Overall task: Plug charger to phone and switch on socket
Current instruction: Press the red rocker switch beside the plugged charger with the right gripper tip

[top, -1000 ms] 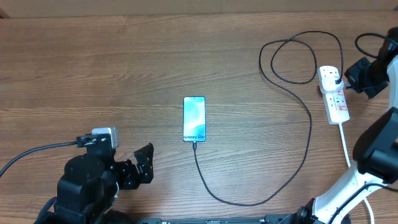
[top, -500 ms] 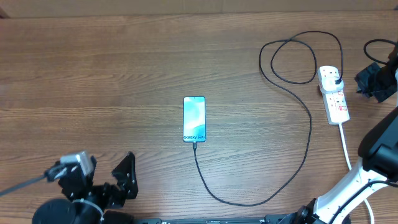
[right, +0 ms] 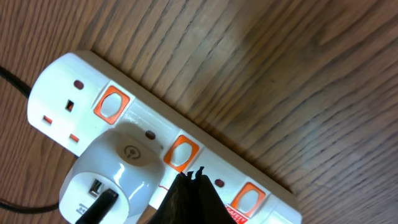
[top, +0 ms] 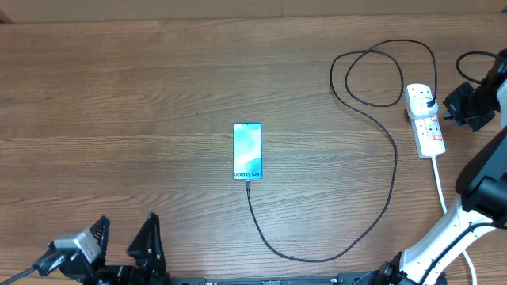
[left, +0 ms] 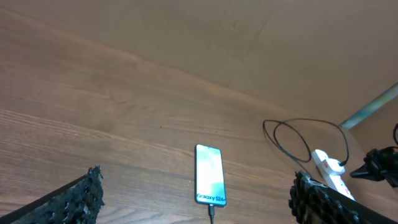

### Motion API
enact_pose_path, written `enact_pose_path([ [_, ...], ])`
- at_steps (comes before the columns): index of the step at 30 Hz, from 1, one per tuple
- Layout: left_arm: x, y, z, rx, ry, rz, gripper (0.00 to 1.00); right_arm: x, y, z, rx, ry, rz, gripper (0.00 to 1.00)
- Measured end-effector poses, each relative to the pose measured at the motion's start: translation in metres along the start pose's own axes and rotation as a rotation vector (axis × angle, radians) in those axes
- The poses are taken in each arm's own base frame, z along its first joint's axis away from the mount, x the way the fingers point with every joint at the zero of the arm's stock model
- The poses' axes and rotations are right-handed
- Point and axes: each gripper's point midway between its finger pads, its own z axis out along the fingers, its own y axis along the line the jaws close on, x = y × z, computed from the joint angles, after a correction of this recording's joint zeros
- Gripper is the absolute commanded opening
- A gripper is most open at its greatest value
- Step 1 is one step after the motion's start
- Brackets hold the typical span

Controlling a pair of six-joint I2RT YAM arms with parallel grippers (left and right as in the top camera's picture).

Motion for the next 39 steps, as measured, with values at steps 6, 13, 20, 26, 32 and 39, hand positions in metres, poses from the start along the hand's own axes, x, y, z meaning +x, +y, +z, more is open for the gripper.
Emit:
enact_pose_path([
  [6,0.01,0.006,-0.004,-0.017,0.027,-0.001,1.0,0.004,0.009,0.001,-0.009,0.004,-0.025,0.04],
  [13,0.05,0.028,-0.01,-0.121,0.182,-0.012,1.0,0.005,0.011,0.002,-0.011,0.009,-0.029,0.04],
  [20,0.091,0.049,-0.025,-0.212,0.357,-0.01,1.0,0.01,0.006,0.02,0.009,0.052,-0.022,0.04],
  [26,0.102,0.055,-0.031,-0.236,0.407,-0.01,1.0,0.011,0.005,0.025,0.012,0.059,-0.021,0.04],
  [32,0.102,0.055,-0.031,-0.236,0.407,-0.01,1.0,0.012,0.005,0.025,0.014,0.065,-0.02,0.04],
  [39,0.102,0.055,-0.031,-0.237,0.408,-0.01,1.0,0.014,0.007,0.025,-0.004,0.077,-0.019,0.04],
])
